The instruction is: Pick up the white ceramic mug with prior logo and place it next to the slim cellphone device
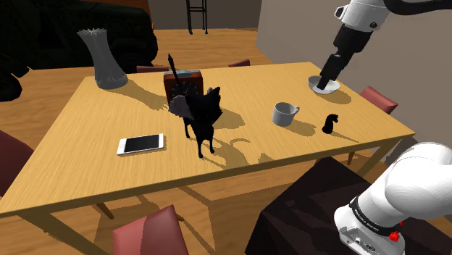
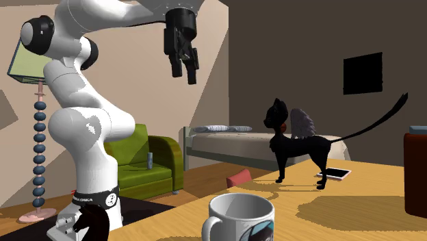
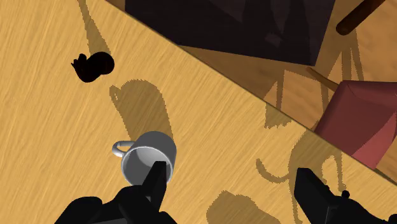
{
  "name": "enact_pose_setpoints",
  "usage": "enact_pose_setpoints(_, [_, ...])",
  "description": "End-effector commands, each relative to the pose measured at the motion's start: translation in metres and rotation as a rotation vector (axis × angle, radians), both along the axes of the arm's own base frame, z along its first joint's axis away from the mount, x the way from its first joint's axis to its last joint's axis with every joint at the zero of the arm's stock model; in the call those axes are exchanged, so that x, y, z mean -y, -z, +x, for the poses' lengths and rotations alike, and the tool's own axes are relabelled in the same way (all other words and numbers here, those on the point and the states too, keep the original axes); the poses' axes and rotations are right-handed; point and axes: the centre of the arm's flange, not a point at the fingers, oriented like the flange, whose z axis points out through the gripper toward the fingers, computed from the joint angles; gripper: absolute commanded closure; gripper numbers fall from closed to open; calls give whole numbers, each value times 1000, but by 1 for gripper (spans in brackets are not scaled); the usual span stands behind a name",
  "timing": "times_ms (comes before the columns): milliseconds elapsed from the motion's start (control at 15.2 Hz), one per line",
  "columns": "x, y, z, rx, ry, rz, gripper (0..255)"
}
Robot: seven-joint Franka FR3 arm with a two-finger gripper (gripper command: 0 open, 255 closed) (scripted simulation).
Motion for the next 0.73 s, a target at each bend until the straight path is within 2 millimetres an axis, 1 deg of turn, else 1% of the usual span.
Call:
enact_pose_setpoints(0, [0,0,0,0,0,0,0])
enact_pose_setpoints(660, [23,107,72,0,-57,-40,0])
